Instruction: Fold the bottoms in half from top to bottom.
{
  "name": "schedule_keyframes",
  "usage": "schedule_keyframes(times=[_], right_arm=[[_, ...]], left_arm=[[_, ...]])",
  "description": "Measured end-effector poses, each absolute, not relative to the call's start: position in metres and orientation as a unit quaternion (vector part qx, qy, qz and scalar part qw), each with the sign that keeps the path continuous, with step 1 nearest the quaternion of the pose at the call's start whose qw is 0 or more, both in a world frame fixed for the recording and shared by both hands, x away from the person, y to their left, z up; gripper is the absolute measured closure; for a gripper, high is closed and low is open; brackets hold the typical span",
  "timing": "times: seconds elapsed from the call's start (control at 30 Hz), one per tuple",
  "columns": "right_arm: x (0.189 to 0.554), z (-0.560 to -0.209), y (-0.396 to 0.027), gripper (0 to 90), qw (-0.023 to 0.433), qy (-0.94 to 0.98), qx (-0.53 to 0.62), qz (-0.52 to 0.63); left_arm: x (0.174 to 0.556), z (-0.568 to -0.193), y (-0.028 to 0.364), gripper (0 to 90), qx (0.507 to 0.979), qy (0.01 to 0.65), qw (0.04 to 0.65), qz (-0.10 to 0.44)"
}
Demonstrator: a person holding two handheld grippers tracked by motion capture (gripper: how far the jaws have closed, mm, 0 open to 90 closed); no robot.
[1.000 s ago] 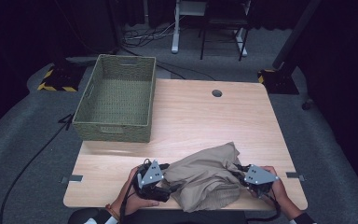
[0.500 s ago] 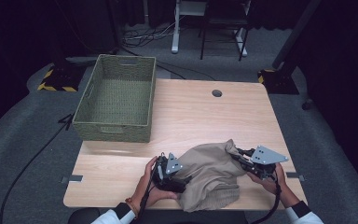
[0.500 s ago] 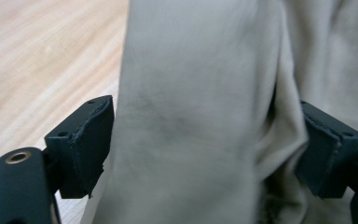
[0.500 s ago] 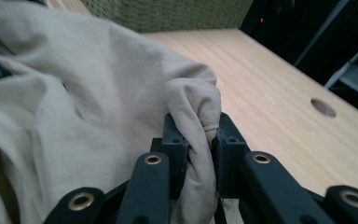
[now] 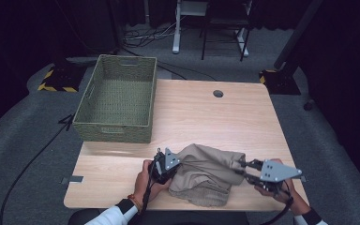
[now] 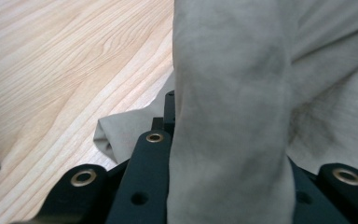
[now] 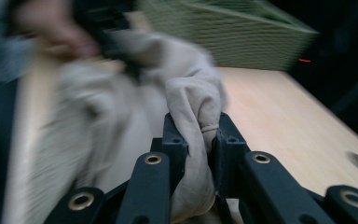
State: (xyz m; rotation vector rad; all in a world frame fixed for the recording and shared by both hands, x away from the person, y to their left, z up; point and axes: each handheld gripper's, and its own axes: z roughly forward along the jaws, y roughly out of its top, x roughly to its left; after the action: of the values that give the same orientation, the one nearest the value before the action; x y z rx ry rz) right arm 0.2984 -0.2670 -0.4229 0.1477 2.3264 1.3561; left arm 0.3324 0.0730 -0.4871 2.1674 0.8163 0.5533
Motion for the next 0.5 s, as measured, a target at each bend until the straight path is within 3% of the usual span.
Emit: schedule_keyframes(times=[0.13, 0.33, 0.5], right_arm=[[0.269, -0.449, -0.256, 78.4, 0.177, 0.884, 0.0, 0.432], [0.262, -0.481, -0.248, 78.5, 0.163, 0.91, -0.012, 0.381], [0.268, -0.487, -0.247, 78.6, 0.159, 0.912, 0.002, 0.379]], left_arm=[[0.331, -0.488, 0.078, 76.4, 0.85, 0.287, 0.386, 0.212], [0.332, -0.482, 0.107, 50.9, 0.862, 0.248, 0.405, 0.176], [0.326, -0.473, 0.132, 39.6, 0.862, 0.231, 0.424, 0.154]])
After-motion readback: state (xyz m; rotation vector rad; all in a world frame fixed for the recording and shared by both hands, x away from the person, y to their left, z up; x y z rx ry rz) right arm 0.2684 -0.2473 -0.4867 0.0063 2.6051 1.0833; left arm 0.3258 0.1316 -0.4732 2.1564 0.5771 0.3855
